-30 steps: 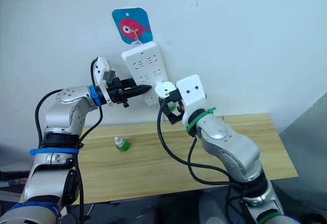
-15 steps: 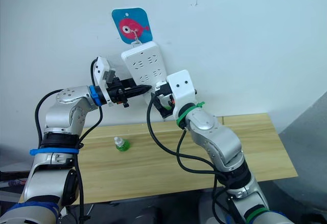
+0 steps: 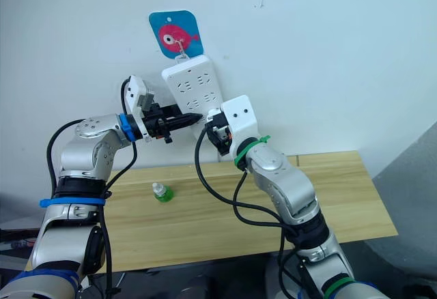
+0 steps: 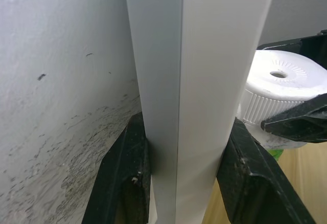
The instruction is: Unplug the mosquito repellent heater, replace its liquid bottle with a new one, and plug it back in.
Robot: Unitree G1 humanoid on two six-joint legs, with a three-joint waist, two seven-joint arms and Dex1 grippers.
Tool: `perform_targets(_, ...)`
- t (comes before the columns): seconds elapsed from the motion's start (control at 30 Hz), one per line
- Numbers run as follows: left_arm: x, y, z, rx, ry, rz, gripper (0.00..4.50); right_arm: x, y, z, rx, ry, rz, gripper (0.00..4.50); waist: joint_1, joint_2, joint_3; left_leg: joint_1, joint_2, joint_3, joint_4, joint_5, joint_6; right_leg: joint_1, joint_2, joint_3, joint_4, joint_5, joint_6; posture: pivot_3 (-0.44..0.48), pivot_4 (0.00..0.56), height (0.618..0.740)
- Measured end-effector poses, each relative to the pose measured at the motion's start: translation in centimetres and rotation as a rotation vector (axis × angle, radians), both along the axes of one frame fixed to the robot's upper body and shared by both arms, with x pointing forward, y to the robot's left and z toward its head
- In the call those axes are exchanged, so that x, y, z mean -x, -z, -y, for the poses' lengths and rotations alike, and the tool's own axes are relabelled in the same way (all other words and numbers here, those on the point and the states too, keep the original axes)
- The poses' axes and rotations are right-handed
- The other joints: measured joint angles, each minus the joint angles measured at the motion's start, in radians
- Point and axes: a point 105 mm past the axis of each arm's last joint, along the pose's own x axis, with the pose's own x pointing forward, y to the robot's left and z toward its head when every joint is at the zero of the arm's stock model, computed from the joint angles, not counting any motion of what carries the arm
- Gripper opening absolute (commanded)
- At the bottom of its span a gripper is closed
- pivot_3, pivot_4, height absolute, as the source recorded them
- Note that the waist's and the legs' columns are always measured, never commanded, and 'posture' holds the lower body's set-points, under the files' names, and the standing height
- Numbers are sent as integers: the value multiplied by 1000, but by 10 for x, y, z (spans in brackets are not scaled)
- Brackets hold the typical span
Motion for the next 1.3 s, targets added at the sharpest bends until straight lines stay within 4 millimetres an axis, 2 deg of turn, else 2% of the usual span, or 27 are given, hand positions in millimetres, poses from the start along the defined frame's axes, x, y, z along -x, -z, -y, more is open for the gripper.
perform_targets(0.1, 0, -2, 2, 6, 10, 19, 1316, 6, -4, 7, 15, 6, -5, 2967, 0, 0, 0, -1, 0, -1, -1, 0, 0, 0, -1, 0, -1, 0, 0, -240, 152, 734)
perform_targets(0.3, -5, 3, -4, 12, -12, 21, 1316, 34, -10, 15, 22, -74, -14, 2967, -7, 0, 0, 1, 0, -1, 1, -1, 3, 1, 0, 0, 1, 1, 0, -251, 150, 734)
perform_targets(0.47, -5, 4, -6, 11, -21, 31, 1316, 33, -15, 28, 8, -51, -19, 2967, -9, 0, -1, 3, 1, -1, 1, -1, 3, 1, 2, 1, 5, 1, 0, -252, 147, 734)
perform_targets(0.57, -2, 7, -18, -44, -54, 62, 2333, 29, -19, 36, -32, -20, -22, 2967, -26, 1, -1, 3, 1, -1, 0, -1, 2, 0, 1, 1, 5, 1, 0, -248, 144, 734)
perform_targets(0.63, 4, 22, -35, -109, -98, 57, 2934, 28, -22, 41, -71, -6, -26, 2967, -41, 2, -1, 2, 1, 2, -1, -1, 2, -5, 1, 4, 7, 1, 0, -242, 141, 734)
perform_targets(0.73, 16, 42, -49, -141, -143, 46, 3878, 25, -25, 50, -119, 21, -32, 2967, -61, 2, -1, -1, 2, 3, -2, 0, 0, -9, 1, 5, 9, 1, -1, -227, 140, 734)
perform_targets(0.8, 23, 42, -60, -152, -194, 79, 4492, 25, -26, 52, -139, 26, -32, 2967, -66, 2, -1, -1, 3, 3, -3, 0, 1, -10, 1, 5, 9, 1, -1, -209, 140, 734)
perform_targets(0.9, 48, 29, -72, -178, -211, 152, 4500, 26, -29, 57, -214, 13, -39, 2967, -69, 2, -1, -1, 4, 3, -4, -1, 3, -10, 1, 5, 10, 1, -1, -179, 140, 734)
perform_targets(0.93, 57, 25, -71, -192, -188, 168, 4500, 26, -30, 60, -244, 16, -43, 2967, -65, 2, -1, -1, 4, 3, -4, -1, 3, -10, 1, 6, 10, 1, -1, -171, 141, 734)
perform_targets(1.03, 83, 18, -49, -207, -91, 206, 4500, 24, -36, 73, -387, 28, -54, 2967, -41, 3, -1, -1, 4, 4, -3, -1, 3, -9, -1, 6, 10, 1, -1, -169, 141, 734)
perform_targets(1.13, 97, 15, -22, -186, -9, 229, 4500, 23, -41, 84, -548, 27, -77, 2967, -15, 4, 0, -1, 2, 4, -1, -1, 3, -7, -1, 6, 11, 1, -1, -182, 144, 734)
perform_targets(1.3, 87, 2, 26, -16, 28, 228, 4500, 17, -39, 107, -763, 33, -148, 2967, 4, 5, 0, 0, 0, 5, 1, -1, 3, -6, 0, 6, 13, 1, -1, -220, 148, 734)
